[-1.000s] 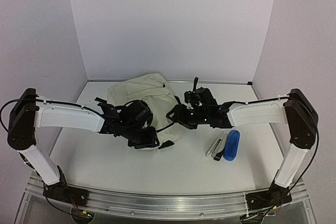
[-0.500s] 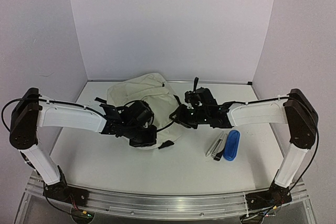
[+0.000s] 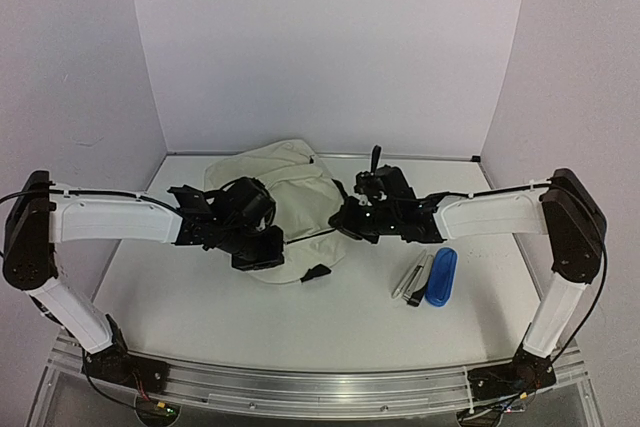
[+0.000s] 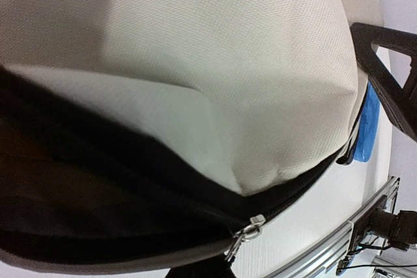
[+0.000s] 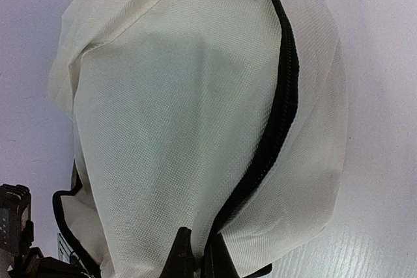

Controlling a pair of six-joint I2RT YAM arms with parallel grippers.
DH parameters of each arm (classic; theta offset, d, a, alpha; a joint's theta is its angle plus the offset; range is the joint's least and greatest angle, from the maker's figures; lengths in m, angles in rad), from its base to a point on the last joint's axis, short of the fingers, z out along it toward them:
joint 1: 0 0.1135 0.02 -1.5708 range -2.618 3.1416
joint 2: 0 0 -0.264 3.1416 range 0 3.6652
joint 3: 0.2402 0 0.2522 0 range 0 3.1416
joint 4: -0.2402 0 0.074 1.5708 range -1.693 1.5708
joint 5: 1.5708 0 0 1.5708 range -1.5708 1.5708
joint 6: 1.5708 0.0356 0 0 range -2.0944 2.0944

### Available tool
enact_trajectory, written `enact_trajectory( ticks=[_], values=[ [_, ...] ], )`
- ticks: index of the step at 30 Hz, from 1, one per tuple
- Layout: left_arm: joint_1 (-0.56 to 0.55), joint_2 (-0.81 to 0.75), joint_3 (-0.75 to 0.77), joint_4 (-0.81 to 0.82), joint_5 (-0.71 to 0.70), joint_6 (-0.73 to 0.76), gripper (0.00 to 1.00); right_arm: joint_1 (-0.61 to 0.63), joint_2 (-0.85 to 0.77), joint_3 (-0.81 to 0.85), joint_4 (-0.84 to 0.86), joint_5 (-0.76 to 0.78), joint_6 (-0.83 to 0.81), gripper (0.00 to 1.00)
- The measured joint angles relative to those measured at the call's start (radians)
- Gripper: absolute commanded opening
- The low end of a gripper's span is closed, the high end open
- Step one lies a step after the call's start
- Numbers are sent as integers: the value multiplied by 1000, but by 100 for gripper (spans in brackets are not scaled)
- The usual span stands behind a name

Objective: Pack the student bag
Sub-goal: Zip the student bag at the center of the board.

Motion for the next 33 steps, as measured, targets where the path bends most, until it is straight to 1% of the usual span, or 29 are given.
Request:
enact_trajectory(
  ticks=[7,12,18,23,27,28,29,31,32,33],
  values=[
    [50,-24,-18,-40,68,22,0,-74,0,0,1,3,-22,0],
    [85,-48,-25,-35,122,44,0,-107,0,0,1,3,-45,0],
    [182,-69,-41,-42,185,106,0,-118,0,0,1,14,-100,0],
    [283,-76,-52,-39,231,178,0,-135,-3,0,4,7,-136,0],
    [337,-83,-52,-28,289,248,0,-135,-4,0,6,-14,-159,0],
    [349,-83,-52,-26,302,265,0,-135,-4,1,7,-22,-169,2],
    [359,-82,-52,-25,314,279,0,-135,-4,2,8,-31,-181,7],
    [376,-81,-52,-26,337,306,0,-136,-8,3,6,-52,-221,33],
    [383,-81,-52,-28,350,321,0,-138,-12,3,3,-61,-248,43],
    [389,-81,-52,-30,365,335,0,-141,-20,3,-3,-68,-277,49]
  ],
)
